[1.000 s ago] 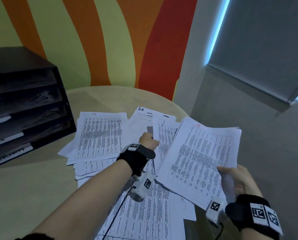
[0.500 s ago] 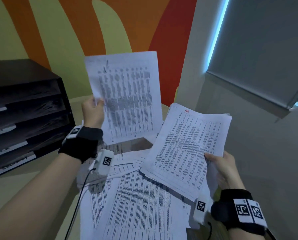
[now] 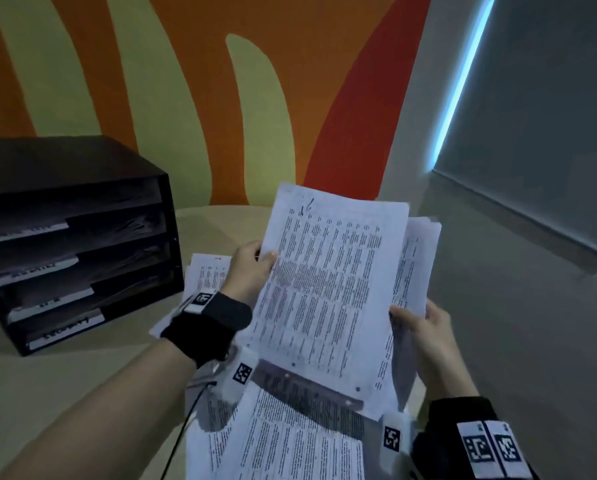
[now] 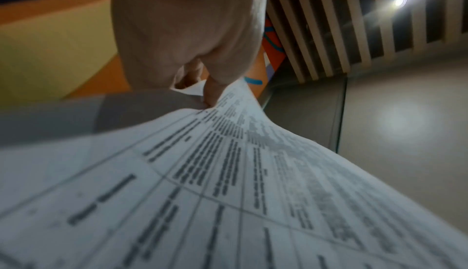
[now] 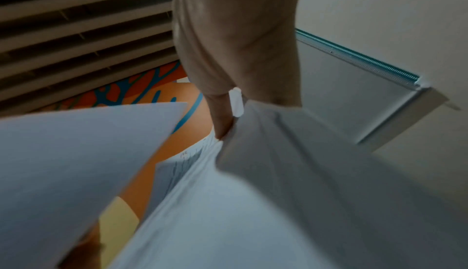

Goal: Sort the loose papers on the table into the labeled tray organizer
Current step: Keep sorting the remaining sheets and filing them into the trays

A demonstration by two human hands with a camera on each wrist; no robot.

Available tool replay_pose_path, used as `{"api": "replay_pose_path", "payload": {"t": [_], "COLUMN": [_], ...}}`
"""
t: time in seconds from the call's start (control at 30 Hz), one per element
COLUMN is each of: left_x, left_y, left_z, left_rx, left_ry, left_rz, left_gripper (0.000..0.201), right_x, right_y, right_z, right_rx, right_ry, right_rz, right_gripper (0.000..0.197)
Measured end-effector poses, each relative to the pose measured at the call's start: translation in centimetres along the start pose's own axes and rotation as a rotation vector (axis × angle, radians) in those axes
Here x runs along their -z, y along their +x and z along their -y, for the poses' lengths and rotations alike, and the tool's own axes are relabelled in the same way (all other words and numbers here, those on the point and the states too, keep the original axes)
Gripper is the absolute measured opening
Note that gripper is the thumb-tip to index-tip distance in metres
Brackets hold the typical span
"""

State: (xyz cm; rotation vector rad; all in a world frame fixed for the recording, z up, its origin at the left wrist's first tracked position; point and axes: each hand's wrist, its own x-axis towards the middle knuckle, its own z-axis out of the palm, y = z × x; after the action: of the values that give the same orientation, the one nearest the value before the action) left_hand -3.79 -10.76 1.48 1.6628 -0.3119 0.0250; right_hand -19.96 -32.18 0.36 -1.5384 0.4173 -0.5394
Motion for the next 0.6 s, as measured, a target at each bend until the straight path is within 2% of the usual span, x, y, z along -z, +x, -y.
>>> {"api": "replay_pose_path", "payload": {"t": [0.07, 0.13, 0.27, 0.33, 0.37, 0.43, 0.5, 0.6], "left_x": [-0.9, -1.1, -0.4, -0.2, -0.2, -0.1, 0.1, 0.7], "left_y": [-0.2, -0.2, -0.4, -0.7, -0.7, -0.8, -0.6, -0.8], "left_z": [1.1, 1.5, 1.5, 1.7, 1.7, 1.4, 0.5, -1.2], "left_rx": [0.073, 0.132, 0.173, 0.121, 0.08, 0.001, -0.081, -0.213], "left_ry": [-0.05, -0.103, -0.142, -0.128, -0.098, -0.047, -0.054, -0.174], "left_rz": [0.024, 0.032, 0.065, 0.108, 0.107, 0.078, 0.044, 0.031], "left_gripper": [0.012, 0.012, 0.029, 0.026, 0.02, 0.012, 0.013, 0.018], "right_x": [-1.3, -2.1, -3.0, -3.5, -3.8, -4.0, -4.0, -3.7], "right_y": [-0.4, -0.7, -1.1, -1.3, -1.4, -1.6, -1.7, -1.8], "right_z": [0.2, 0.3, 0.6, 0.7, 0.7, 1.0, 1.6, 2.8], "right_rx": [0.003, 0.004, -0.003, 0.048, 0.089, 0.184, 0.261, 0.384], "right_ry": [-0.008, 0.004, 0.144, 0.161, 0.114, -0.041, -0.131, -0.135], "right_rz": [0.046, 0.066, 0.014, 0.006, 0.011, 0.037, 0.061, 0.063], "right_gripper": [0.008, 0.021, 0.044, 0.056, 0.053, 0.035, 0.037, 0.035]}}
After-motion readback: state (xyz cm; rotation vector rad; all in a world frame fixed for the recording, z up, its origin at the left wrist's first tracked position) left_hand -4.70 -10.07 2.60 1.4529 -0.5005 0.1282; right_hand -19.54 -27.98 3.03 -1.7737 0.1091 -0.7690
